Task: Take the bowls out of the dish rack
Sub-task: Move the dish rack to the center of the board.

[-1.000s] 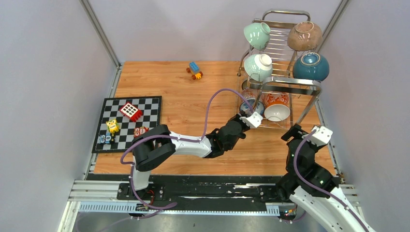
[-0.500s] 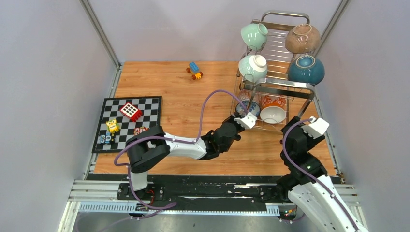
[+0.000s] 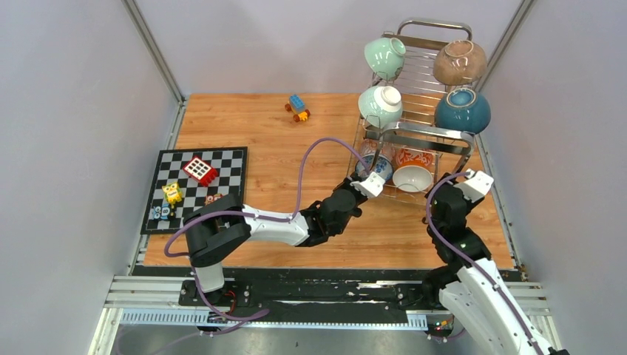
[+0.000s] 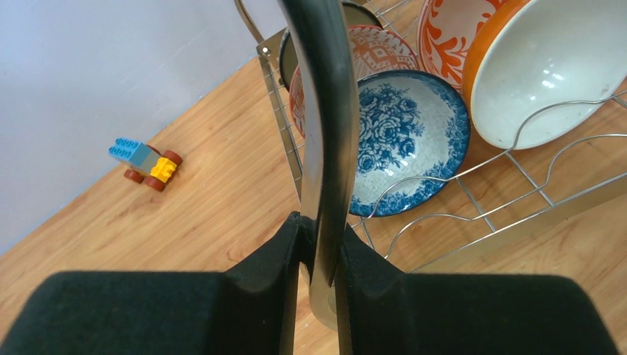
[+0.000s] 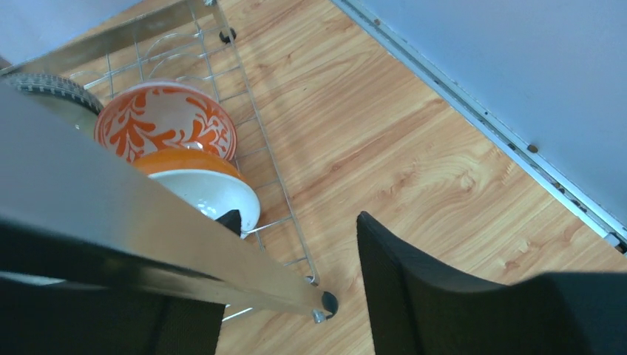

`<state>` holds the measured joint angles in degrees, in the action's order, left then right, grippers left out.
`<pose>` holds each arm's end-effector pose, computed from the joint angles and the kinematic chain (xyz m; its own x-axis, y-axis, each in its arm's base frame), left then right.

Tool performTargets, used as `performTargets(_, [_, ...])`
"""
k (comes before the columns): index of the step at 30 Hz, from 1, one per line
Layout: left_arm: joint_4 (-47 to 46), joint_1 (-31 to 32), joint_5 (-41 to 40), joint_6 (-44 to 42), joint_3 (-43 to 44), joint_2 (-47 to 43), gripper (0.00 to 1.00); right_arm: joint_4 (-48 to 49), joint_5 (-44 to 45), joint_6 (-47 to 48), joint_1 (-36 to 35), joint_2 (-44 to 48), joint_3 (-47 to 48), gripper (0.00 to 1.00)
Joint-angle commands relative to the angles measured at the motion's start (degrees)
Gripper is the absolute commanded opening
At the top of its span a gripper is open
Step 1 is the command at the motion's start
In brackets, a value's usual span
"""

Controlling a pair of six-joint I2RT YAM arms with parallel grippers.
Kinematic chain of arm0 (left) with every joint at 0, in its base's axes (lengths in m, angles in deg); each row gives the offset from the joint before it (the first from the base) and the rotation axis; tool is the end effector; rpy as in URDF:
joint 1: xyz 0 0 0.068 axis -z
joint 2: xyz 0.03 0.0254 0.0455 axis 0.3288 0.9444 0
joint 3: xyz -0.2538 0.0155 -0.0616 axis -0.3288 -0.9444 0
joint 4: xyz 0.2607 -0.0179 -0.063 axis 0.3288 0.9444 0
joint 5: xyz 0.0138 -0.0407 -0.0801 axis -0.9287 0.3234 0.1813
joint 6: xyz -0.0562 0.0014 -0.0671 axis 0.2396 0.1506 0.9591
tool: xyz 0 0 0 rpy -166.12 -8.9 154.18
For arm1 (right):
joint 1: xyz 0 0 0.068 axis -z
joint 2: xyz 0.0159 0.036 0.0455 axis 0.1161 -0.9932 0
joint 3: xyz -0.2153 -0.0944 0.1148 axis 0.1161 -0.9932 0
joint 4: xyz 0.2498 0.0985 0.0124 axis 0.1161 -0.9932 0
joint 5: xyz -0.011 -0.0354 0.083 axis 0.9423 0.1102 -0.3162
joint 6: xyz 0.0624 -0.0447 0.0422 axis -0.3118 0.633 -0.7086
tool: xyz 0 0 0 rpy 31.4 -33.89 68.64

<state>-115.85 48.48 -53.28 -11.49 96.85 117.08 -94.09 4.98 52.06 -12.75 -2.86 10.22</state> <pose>0.2076 -0.3729 0.2020 0.1125 0.3511 -0.9295 0.4445 0.8189 0.3631 0.1884 0.0066 0.2516 -0.0249 0.3190 -0.9474 0.4985 0.8254 0.2649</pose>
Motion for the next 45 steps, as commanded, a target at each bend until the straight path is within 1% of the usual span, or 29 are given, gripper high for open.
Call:
performTargets(1, [0.24, 0.39, -5.44, 4.61, -2.19, -4.41, 0.00, 4.01, -3.37, 0.74, 3.36, -3.92, -0.55, 0.58])
performTargets(3, [0.61, 0.36, -5.65, 5.02, -2.71, -4.89, 0.00, 4.48, -4.68, 0.79, 4.08, -5.34, -0.27, 0.48])
performTargets(4, [0.74, 0.37, -5.75, 5.16, -3.09, -5.43, 0.00, 4.74, -5.35, 0.86, 4.12, -5.61, -0.18, 0.41])
performTargets(5, [0.73, 0.35, -5.93, 5.26, -3.40, -5.71, 0.00, 5.23, -5.63, 1.15, 4.13, -5.55, -0.34, 0.37])
performTargets(6, [0.81, 0.35, -5.98, 5.34, -3.75, -6.14, 0.00, 5.67, -6.38, 1.48, 4.13, -5.20, -0.59, 0.30])
performTargets(9, [1.09, 0.36, -6.31, 5.67, -4.71, -6.98, 0.00, 6.85, -8.30, 2.76, 4.13, -3.69, -1.66, 0.18])
performTargets(11, [1.12, 0.36, -6.57, 5.91, -5.25, -7.61, 0.00, 6.95, -9.38, 3.20, 4.13, -3.04, -2.06, 0.13])
performTargets(15, [1.68, 0.39, -7.39, 6.54, -6.38, -9.07, 0.00, 6.96, -12.71, 3.83, 4.13, -2.90, -2.08, 0.09])
performTargets(18, [2.25, 0.45, -8.16, 7.05, -7.82, -10.68, 0.00, 6.94, -15.99, 3.98, 4.13, -3.45, -1.94, 0.03])
performTargets(25, [6.30, 0.87, -11.00, 10.65, -12.16, -16.14, 0.00, 5.89, -24.91, 1.64, 3.91, -4.47, -1.88, 0.03])
performTargets(29, [11.84, 0.97, -12.80, 15.96, -14.86, -19.87, 0.00, 5.49, -29.16, -0.01, 2.54, -5.77, -1.92, 0.03])
performTargets(34, [18.48, 1.07, -13.51, 21.87, -19.37, -26.89, 0.00, 5.07, -34.54, -0.49, -0.21, -8.00, -1.06, 0.03])
performTargets(38, [22.79, 1.05, -14.44, 23.32, -21.96, -32.80, 0.00, 4.73, -34.13, -2.34, -3.89, -8.52, -1.34, 0.03])
performTargets(45, [30.97, 1.05, -14.60, 25.47, -24.10, -40.89, 0.00, 3.20, -31.11, -6.88, -9.81, -6.65, -2.37, 0.03])
